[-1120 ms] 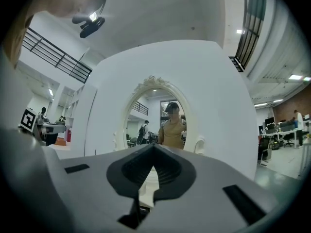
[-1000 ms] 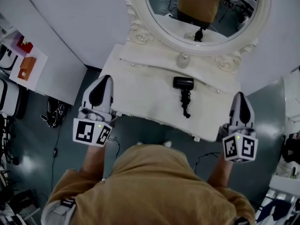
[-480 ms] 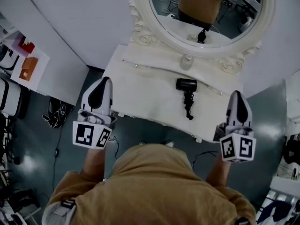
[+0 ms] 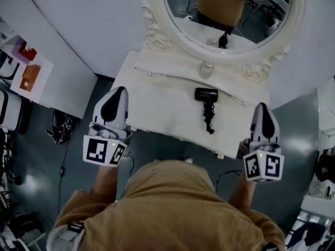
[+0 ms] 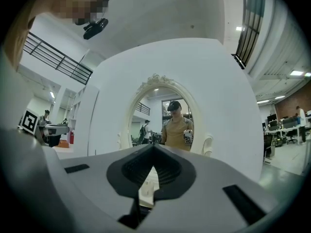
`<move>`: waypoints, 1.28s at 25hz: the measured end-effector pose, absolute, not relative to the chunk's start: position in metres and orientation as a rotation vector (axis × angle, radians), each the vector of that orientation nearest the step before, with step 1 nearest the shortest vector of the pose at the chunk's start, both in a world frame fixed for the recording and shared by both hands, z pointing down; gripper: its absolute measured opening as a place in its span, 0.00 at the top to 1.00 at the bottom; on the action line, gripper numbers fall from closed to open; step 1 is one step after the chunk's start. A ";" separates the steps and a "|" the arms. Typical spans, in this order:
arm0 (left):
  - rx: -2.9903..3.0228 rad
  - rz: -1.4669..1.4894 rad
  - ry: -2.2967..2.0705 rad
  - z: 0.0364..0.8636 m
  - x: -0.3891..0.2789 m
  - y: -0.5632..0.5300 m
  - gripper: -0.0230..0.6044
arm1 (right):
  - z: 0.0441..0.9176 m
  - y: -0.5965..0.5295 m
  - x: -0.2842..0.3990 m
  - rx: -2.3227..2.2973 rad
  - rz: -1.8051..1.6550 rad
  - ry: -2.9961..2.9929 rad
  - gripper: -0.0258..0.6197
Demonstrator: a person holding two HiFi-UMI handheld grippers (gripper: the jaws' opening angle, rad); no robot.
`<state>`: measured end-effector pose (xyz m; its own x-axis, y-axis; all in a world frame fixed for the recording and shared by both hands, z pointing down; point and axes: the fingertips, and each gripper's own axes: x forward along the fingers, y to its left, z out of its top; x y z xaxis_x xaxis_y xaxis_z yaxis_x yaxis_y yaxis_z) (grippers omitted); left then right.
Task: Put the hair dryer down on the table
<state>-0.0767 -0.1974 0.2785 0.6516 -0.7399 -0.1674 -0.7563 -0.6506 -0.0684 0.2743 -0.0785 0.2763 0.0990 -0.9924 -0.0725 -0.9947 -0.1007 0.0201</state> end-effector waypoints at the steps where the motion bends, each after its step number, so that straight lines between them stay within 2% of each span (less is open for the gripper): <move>1: -2.733 0.184 1.241 0.279 -0.075 -0.197 0.96 | 0.277 -0.079 0.274 -2.298 0.103 2.085 0.96; 32: -2.780 0.150 1.256 0.294 -0.082 -0.183 0.96 | 0.281 -0.076 0.253 -2.255 0.073 2.137 0.96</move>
<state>-0.0824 -0.1828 0.2939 0.6574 -0.7431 -0.1250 -0.7516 -0.6584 -0.0389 0.2530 -0.0760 0.2814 0.0537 -0.9969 -0.0576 -0.9985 -0.0543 0.0077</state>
